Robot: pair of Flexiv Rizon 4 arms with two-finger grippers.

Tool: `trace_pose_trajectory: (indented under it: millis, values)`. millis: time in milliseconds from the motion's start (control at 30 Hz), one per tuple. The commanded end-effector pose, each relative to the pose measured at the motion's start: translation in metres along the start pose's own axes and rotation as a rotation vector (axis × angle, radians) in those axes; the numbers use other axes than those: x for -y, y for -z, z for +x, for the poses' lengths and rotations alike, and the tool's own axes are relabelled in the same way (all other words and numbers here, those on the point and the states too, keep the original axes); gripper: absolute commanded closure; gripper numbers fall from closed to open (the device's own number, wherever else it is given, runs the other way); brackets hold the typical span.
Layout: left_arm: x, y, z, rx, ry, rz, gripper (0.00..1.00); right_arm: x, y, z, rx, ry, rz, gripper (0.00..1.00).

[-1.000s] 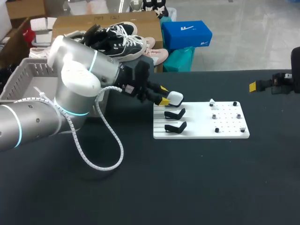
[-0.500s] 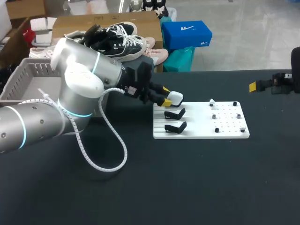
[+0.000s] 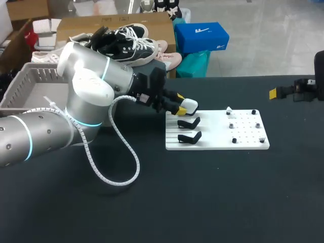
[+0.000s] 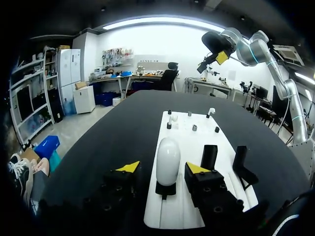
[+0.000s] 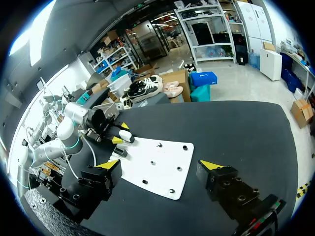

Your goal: Pick up each earbud case from the left stands, insert the matching earbuds, close the lid, and place the case in the box.

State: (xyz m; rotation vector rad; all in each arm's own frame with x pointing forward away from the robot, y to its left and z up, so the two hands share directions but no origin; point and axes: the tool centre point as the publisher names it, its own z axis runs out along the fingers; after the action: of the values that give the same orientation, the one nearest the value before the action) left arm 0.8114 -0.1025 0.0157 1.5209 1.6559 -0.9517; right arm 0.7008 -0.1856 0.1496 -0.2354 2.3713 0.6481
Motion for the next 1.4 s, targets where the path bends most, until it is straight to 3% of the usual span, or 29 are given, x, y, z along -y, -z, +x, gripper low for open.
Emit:
trace_pose_trajectory:
  millis: [33, 300, 700, 900, 967, 1033, 1067, 1400]
  values:
    - [-0.007, -0.003, 0.000, 0.001, -0.002, 0.010, 0.43, 0.001, 0.000, 0.000, -0.001, 0.001, -0.002, 0.00]
    - [-0.003, -0.005, -0.002, 0.005, -0.024, 0.018, 0.51, 0.001, 0.000, 0.000, -0.001, 0.001, -0.002, 0.00]
    - [-0.002, -0.006, 0.002, 0.003, -0.028, 0.014, 0.51, 0.001, 0.000, 0.000, -0.001, 0.001, -0.002, 0.00]
    - [-0.001, -0.005, 0.002, 0.007, -0.035, 0.012, 0.58, 0.001, 0.000, 0.000, -0.001, 0.001, -0.002, 0.00]
    - [-0.001, -0.005, 0.001, 0.011, -0.038, 0.011, 0.69, 0.001, 0.000, 0.000, -0.001, 0.001, -0.002, 0.00]
    - [0.000, -0.003, 0.000, 0.014, -0.039, 0.010, 0.96, 0.001, 0.000, 0.000, -0.001, 0.001, -0.002, 0.00]
    - [0.000, -0.003, 0.000, 0.015, -0.040, 0.010, 1.00, 0.001, 0.000, 0.000, -0.001, 0.001, -0.002, 0.00]
    - [0.007, 0.017, -0.001, 0.050, -0.023, 0.002, 1.00, 0.001, 0.000, 0.000, -0.001, 0.001, -0.002, 0.00]
